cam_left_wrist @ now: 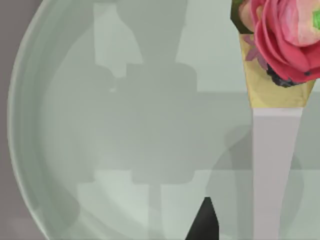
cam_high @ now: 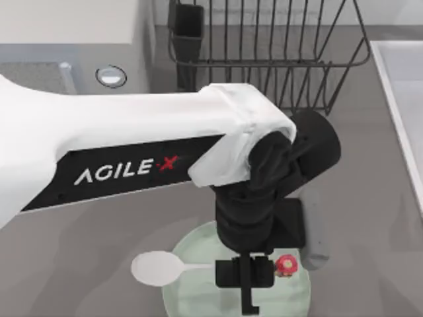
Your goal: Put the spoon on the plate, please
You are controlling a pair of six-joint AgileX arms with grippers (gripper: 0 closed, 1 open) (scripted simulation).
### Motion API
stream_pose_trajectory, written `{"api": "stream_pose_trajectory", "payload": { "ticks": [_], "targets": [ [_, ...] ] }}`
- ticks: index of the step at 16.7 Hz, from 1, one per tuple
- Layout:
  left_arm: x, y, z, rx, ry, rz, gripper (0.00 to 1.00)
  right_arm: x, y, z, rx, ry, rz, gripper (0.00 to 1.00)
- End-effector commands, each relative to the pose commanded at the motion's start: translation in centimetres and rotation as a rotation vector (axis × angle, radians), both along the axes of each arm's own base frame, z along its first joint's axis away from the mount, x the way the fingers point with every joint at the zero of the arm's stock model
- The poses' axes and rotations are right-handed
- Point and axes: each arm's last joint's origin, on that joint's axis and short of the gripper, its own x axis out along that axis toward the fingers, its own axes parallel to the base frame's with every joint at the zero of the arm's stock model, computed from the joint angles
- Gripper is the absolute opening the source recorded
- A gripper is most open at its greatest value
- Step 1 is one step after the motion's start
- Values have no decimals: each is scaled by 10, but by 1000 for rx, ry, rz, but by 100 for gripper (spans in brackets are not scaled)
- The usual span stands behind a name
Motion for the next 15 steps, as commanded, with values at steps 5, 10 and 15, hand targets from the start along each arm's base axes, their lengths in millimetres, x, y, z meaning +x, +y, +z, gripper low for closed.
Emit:
{"api": "stream_pose_trajectory", "payload": {
  "ticks": [5,10,15],
  "targets": [
    [-2,-1,0,-1,0,-8,0,0,0,0,0,0,0,100],
    [-7,-5,0,-28,4,-35,0,0,0,0,0,0,0,100],
    [-18,-13,2,-99,-5,-99,0,0,0,0,0,0,0,100]
  ]
}}
